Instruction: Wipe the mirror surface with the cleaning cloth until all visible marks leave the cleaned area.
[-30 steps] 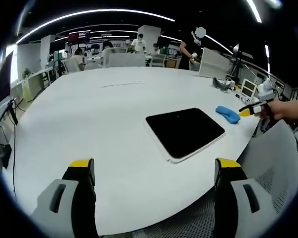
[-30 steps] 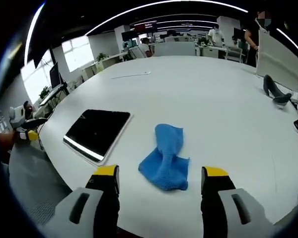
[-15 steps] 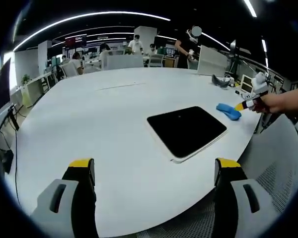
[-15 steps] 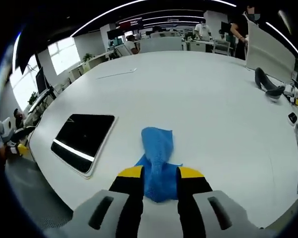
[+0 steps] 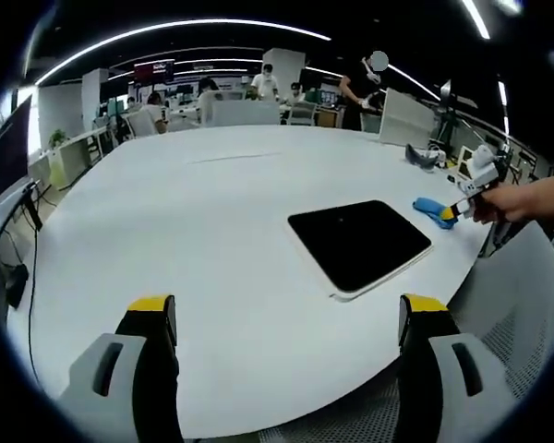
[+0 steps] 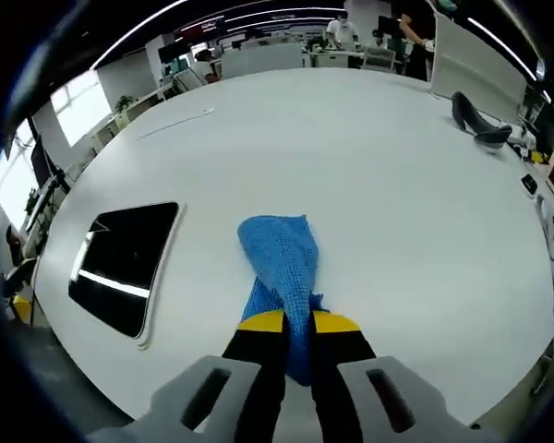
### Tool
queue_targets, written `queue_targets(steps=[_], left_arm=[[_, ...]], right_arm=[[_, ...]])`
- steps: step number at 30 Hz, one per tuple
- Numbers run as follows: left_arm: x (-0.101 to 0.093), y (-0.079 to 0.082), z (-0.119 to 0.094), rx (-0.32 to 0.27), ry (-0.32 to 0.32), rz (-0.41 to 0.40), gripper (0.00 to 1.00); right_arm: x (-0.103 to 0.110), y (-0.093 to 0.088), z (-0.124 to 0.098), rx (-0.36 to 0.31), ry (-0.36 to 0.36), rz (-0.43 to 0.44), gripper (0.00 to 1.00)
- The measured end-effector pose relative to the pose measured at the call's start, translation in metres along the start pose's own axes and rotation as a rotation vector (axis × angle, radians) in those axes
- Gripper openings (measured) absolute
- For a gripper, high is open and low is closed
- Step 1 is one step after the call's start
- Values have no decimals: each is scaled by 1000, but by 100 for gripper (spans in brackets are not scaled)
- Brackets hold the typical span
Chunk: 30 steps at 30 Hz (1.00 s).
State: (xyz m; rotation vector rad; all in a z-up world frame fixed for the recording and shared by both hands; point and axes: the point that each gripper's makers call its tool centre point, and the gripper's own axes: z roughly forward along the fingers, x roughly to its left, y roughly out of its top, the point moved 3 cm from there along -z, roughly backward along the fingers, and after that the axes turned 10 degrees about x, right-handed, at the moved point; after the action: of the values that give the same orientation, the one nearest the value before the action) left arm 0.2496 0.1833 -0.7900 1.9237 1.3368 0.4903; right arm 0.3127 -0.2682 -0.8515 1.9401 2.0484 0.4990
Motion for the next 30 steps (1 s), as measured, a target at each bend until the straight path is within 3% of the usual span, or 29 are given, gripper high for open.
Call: queue_targets(steps=[1, 5, 13, 21, 25, 28, 30], left_arm=[[-3, 0, 1, 7, -5, 32, 99], [-3, 0, 2, 3, -3, 25, 99], [-4, 0, 3, 1, -17, 12, 99], [-6, -2, 5, 14, -33, 25, 99], [-6, -1, 4, 16, -29, 30, 99], [-4, 0, 3, 6, -17, 33, 99], [5, 7, 0, -34, 43, 49, 99]], right_arm=[[-1, 0, 0, 0, 2, 5, 3], [-3, 1, -2, 17, 30, 40, 2], [9, 27, -21, -35, 102, 75, 1], [51, 69, -28, -57, 203, 102, 2], [77, 82, -17, -29, 237, 106, 2], [93, 86, -3, 3, 215, 92, 2], [104, 87, 10, 28, 216, 71, 2]])
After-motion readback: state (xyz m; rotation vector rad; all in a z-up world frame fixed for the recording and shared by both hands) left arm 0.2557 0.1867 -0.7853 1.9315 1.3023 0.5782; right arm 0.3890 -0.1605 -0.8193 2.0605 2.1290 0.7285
